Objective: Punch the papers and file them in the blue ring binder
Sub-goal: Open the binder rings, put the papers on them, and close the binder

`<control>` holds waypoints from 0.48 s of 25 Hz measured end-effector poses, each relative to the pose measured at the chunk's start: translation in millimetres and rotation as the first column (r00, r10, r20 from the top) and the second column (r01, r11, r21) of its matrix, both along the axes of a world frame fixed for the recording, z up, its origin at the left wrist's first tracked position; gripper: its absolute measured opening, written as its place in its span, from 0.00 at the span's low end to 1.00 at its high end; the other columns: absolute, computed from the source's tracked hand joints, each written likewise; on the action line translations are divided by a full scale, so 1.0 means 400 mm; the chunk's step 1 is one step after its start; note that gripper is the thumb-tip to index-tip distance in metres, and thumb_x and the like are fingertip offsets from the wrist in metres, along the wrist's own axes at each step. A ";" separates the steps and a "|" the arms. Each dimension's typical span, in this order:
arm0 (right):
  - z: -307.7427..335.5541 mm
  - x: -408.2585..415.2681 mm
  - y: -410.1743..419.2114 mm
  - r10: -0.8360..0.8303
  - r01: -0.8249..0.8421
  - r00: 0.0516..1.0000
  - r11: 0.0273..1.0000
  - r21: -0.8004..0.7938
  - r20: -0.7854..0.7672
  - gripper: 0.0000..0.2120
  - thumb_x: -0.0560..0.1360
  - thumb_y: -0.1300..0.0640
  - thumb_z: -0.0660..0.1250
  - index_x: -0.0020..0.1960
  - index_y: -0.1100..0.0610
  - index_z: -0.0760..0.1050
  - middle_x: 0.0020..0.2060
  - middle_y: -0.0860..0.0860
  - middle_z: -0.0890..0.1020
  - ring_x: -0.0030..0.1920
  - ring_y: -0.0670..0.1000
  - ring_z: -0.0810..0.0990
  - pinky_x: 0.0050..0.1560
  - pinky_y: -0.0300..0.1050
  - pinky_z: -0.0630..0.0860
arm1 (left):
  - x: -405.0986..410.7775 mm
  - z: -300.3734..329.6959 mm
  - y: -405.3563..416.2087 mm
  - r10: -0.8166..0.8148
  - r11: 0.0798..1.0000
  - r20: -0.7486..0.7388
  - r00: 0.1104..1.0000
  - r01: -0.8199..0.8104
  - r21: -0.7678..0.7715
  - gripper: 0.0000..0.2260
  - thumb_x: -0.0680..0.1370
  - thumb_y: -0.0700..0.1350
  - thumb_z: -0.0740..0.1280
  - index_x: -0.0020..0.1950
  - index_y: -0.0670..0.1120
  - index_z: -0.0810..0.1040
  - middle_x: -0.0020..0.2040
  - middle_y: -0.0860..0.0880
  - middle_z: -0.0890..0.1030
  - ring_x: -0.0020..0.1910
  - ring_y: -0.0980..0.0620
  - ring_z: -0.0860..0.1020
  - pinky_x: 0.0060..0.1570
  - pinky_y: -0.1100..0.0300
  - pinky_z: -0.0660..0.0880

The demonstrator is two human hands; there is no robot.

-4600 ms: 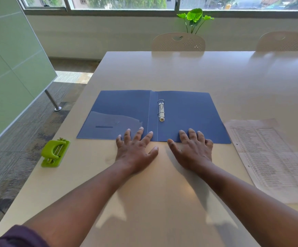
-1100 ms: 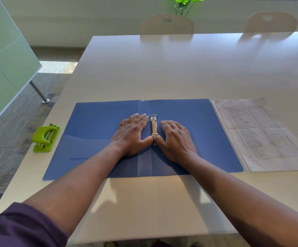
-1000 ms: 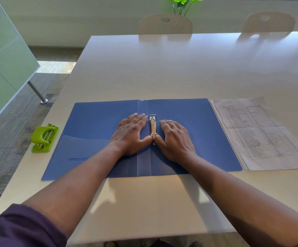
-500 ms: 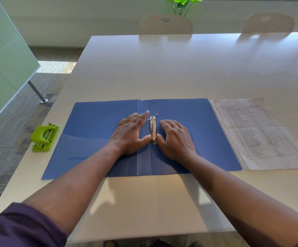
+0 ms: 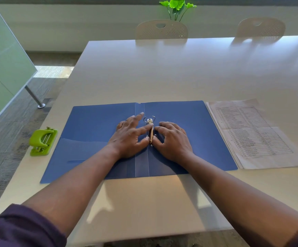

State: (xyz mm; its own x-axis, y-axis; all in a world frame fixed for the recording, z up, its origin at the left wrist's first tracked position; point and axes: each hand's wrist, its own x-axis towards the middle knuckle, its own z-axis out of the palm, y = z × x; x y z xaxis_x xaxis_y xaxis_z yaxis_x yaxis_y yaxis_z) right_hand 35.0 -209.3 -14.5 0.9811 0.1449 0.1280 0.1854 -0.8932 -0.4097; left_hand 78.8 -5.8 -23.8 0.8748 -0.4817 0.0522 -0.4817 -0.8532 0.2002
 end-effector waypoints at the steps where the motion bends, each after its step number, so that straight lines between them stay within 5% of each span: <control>1: 0.001 -0.001 0.000 -0.002 0.002 1.000 1.000 0.001 -0.003 0.24 0.78 0.39 0.60 0.70 0.48 0.76 0.72 0.50 0.75 0.75 0.53 0.68 0.72 0.54 0.65 | -0.002 -0.001 0.001 -0.021 1.000 0.031 0.999 0.022 -0.020 0.27 0.78 0.66 0.52 0.78 0.64 0.65 0.84 0.51 0.50 0.81 0.46 0.54 0.76 0.42 0.56; 7: 0.019 -0.011 -0.001 -0.013 0.015 0.999 0.999 0.042 -0.048 0.28 0.74 0.40 0.58 0.69 0.49 0.78 0.72 0.49 0.75 0.75 0.51 0.67 0.73 0.52 0.63 | -0.012 0.000 -0.004 -0.148 0.984 0.226 0.963 0.166 -0.060 0.22 0.79 0.63 0.59 0.69 0.57 0.79 0.77 0.52 0.69 0.76 0.46 0.64 0.70 0.42 0.64; 12: 0.039 -0.003 -0.010 0.034 -0.019 0.992 0.993 0.120 -0.124 0.24 0.74 0.47 0.55 0.63 0.50 0.81 0.71 0.50 0.76 0.74 0.52 0.69 0.72 0.49 0.64 | 0.007 0.069 -0.029 -0.186 0.981 0.175 0.967 0.175 0.080 0.21 0.75 0.67 0.58 0.55 0.57 0.84 0.60 0.63 0.81 0.69 0.51 0.69 0.64 0.49 0.59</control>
State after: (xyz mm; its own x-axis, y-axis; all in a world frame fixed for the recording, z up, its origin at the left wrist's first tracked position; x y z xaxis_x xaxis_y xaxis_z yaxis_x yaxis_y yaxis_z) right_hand 33.7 -213.3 1.2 0.9865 0.1623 0.0213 0.1485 -0.8323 -0.5341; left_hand 81.5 -17.2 3.8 0.7521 -0.6380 0.1653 -0.6519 -0.7570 0.0440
